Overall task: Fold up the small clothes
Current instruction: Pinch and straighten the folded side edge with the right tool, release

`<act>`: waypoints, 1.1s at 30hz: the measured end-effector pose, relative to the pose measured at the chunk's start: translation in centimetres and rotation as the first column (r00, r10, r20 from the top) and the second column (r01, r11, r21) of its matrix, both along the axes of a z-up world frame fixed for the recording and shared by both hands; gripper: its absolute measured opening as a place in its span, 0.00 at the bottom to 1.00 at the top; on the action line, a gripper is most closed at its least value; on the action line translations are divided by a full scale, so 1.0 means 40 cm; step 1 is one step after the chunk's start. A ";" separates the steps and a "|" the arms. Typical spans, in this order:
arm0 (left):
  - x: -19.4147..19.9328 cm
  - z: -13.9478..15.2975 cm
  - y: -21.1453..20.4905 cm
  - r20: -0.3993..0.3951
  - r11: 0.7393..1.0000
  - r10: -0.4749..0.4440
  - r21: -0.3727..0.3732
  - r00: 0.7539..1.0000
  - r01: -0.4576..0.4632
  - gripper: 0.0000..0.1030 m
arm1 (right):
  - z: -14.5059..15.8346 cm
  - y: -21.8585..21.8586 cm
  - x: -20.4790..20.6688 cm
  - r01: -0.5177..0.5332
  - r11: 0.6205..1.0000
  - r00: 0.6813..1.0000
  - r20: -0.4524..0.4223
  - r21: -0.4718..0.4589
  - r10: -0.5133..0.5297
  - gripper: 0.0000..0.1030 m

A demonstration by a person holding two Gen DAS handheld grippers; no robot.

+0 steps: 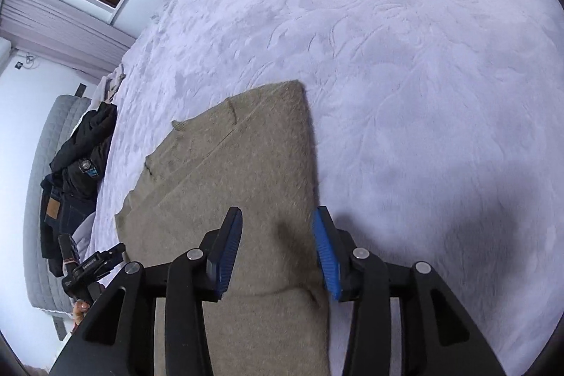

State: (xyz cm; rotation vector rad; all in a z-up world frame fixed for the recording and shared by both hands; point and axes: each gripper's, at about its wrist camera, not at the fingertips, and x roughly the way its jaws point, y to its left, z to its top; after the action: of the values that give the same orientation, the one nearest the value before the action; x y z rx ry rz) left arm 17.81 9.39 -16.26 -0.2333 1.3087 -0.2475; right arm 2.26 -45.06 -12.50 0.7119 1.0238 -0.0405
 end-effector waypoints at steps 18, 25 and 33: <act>0.101 -0.026 -0.012 0.043 0.999 0.008 0.049 0.999 -0.010 0.30 | -0.043 -0.041 0.156 -0.057 0.992 0.998 0.021 0.115 0.055 0.13; 0.088 -0.024 0.004 0.057 0.994 0.062 0.087 0.996 -0.067 0.58 | -0.111 -0.058 0.148 0.008 0.996 1.000 -0.025 0.086 -0.006 0.17; 0.010 0.032 -0.014 0.082 0.971 0.031 0.234 0.996 -0.050 0.84 | -0.038 -0.025 0.125 0.012 1.000 0.999 -0.042 -0.025 -0.013 0.41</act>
State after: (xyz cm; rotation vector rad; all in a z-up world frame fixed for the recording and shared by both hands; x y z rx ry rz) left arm 18.22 8.82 -14.96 -0.0476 1.2426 -0.0640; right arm 7.26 -46.05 -14.03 0.6977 1.0574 -0.0793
